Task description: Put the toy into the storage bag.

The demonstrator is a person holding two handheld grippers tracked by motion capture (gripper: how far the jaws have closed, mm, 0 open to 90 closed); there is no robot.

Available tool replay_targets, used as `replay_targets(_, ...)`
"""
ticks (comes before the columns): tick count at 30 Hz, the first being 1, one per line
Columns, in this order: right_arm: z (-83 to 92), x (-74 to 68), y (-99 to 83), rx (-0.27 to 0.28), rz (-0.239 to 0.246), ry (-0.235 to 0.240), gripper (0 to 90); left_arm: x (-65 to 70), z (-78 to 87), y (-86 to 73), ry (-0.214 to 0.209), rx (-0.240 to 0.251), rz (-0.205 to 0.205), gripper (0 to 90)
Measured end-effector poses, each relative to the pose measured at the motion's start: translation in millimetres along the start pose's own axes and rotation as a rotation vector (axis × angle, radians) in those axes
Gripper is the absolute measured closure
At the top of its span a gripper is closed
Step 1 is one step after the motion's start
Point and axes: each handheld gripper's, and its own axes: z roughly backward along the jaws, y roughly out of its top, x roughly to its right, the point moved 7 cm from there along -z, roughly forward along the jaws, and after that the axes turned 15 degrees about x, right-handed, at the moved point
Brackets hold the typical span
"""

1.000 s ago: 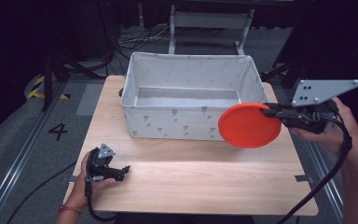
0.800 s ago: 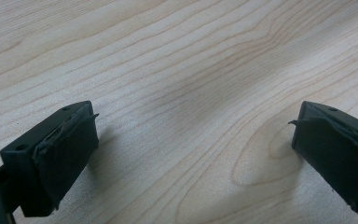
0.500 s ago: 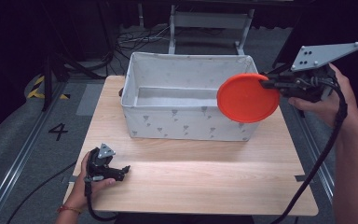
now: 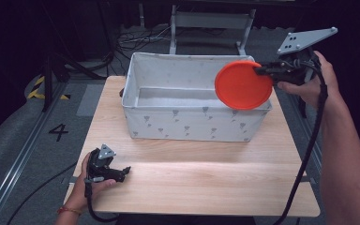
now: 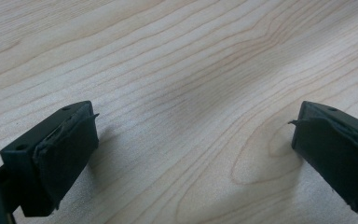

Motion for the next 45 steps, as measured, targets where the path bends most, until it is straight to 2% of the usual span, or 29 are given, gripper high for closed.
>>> replay_targets(3, -15.4, 7.1, -7.6, -0.016, -0.001, 0.003, 82.6, -0.2, 0.0, 0.0, -0.002, -0.002, -0.002, 0.6)
replay_targets(4, -18.9, 8.9, -10.0, -0.013, 0.011, 0.005, 82.6, -0.2, 0.0, 0.0, -0.002, -0.002, -0.002, 0.6)
replay_targets(9, -34.6, 22.3, -27.4, -0.032, 0.001, -0.013, 82.5, -0.1, 0.0, 0.0, -0.002, -0.002, -0.002, 0.6)
replay_targets(15, -45.5, 26.6, -48.9, -0.074, 0.001, 0.009, 82.5, -0.2, 0.0, 0.1, -0.003, -0.001, -0.003, 0.6)
replay_targets(19, -50.0, 23.3, -65.0, -0.109, 0.003, 0.052, 82.5, -0.5, -0.2, 0.2, -0.002, 0.000, -0.005, 0.6)
replay_targets(21, -51.4, 18.9, -72.0, -0.137, 0.014, 0.088, 82.5, -0.1, 0.0, 0.1, -0.003, -0.002, -0.002, 0.6)
replay_targets(22, -51.4, 18.9, -72.0, -0.137, 0.014, 0.088, 82.5, -0.1, 0.0, 0.1, -0.003, -0.002, -0.002, 0.6)
replay_targets(23, -52.8, 13.1, -79.4, -0.178, 0.029, 0.129, 82.4, -0.5, -0.1, 0.2, -0.002, 0.000, -0.005, 0.6)
replay_targets(28, -55.1, 6.9, -86.9, -0.212, 0.050, 0.167, 82.4, -0.5, -0.2, 0.2, -0.001, 0.000, -0.005, 0.6)
replay_targets(29, -55.4, 4.6, -88.4, -0.226, 0.064, 0.190, 82.3, 0.0, 0.0, 0.0, -0.003, -0.002, -0.002, 0.6)
replay_targets(35, -64.2, -9.5, -96.9, -0.342, 0.128, 0.266, 82.0, -0.3, -0.1, 0.1, -0.002, -0.001, -0.004, 0.6)
replay_targets(45, -81.7, -13.7, -110.5, -0.516, 0.141, 0.348, 81.5, 0.0, 0.0, 0.0, -0.001, 0.001, -0.002, 0.7)
